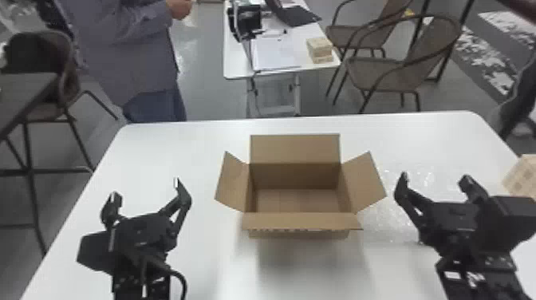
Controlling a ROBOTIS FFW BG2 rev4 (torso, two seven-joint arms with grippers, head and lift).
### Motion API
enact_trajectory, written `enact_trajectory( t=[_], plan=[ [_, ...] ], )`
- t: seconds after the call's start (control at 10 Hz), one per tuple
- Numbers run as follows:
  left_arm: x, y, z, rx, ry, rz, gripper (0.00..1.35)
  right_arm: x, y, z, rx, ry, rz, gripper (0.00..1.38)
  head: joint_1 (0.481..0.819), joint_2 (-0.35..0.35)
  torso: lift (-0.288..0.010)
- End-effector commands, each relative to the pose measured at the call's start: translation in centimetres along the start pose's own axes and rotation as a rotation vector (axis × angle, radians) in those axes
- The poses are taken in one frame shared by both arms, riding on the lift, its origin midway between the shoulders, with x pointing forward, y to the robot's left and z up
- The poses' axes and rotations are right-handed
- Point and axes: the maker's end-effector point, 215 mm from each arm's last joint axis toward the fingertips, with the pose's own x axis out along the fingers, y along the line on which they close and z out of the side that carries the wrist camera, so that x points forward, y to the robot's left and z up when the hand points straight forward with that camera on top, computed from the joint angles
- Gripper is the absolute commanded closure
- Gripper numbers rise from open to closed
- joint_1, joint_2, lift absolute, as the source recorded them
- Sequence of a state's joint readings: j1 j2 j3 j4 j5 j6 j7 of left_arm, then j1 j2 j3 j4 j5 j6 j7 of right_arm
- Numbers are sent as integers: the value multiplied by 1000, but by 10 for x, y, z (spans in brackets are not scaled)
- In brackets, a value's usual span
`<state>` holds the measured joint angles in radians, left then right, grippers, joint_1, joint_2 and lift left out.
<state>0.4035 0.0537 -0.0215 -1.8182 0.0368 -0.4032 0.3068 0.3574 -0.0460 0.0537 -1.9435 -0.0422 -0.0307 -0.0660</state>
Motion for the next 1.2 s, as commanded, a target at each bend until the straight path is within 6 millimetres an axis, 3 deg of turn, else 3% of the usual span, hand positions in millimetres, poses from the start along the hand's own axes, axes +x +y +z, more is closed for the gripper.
enact_trajectory(
  t=[0.0, 1.1],
  plan=[
    [0, 0, -1, 1, 2, 0, 98, 0, 0, 0, 1, 0, 0, 199, 695, 87, -102],
    [1, -2, -1, -1, -3, 0, 98, 1, 0, 1, 1, -1, 1, 199, 695, 85, -102]
  ],
)
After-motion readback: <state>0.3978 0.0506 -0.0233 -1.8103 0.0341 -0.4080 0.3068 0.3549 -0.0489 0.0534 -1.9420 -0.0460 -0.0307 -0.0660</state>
